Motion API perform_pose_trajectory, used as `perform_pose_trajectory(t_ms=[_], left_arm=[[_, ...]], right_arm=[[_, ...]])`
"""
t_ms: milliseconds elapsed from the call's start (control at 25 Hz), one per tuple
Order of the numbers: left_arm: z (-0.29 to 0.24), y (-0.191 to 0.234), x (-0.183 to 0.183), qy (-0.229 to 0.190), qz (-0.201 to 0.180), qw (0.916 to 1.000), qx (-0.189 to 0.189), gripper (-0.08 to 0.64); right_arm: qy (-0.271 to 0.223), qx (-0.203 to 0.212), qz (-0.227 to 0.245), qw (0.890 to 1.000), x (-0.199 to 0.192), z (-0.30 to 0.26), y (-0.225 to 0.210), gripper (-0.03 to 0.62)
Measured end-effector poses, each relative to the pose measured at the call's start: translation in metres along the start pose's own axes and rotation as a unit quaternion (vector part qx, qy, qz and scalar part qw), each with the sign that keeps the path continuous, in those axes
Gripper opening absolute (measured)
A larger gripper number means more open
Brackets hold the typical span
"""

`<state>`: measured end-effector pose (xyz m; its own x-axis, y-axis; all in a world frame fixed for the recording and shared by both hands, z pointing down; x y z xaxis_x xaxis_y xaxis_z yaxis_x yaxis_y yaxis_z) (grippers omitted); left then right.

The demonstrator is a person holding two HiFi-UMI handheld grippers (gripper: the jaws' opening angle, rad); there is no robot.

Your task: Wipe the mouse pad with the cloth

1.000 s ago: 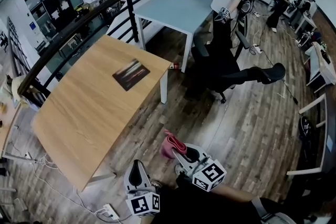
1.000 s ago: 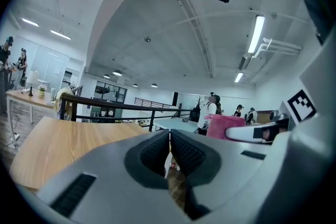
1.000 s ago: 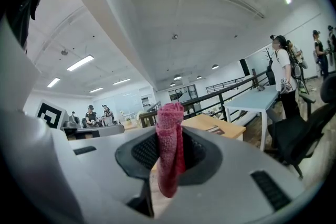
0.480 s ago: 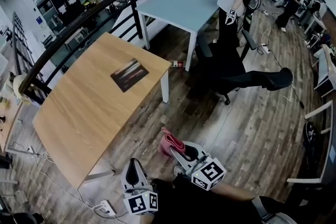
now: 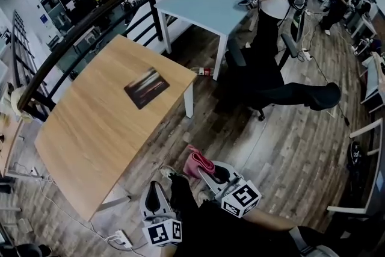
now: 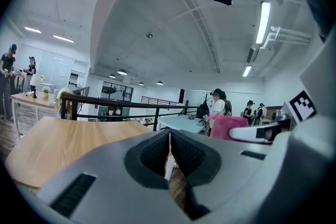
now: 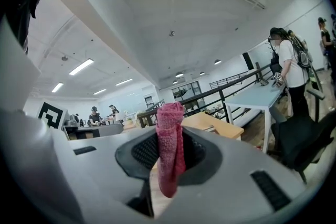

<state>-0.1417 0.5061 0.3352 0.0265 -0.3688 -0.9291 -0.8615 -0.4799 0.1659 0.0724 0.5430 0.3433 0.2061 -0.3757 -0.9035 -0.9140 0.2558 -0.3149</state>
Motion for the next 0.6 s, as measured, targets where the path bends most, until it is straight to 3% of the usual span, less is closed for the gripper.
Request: perform_pose_trajectory(t_ms=[240, 600], left_arm=[[-0.055, 0.019, 0.011, 0.004, 0.007, 0.9998, -0.018, 0.026], [-0.149, 0.082, 0.059, 0.005, 0.022, 0.9995, -0.024, 0.026]], right_arm=[[0.005, -0.017, 0.005, 1.0, 0.018, -0.04, -0.021, 0.075], [0.024, -0.027, 0.015, 0.999, 0.065, -0.139, -0.047, 0.075]])
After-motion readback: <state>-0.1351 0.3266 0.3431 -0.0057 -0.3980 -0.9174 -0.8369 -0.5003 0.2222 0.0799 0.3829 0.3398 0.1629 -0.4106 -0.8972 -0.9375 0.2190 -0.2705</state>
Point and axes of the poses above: the fingertips, and each gripper's own axes: z backward along the fingers, y to its left, x out of its top, the point moved 6 cm from there along z, backward along the fingers, and after that the axes turned 10 degrees about y, right-handed, at the moved point
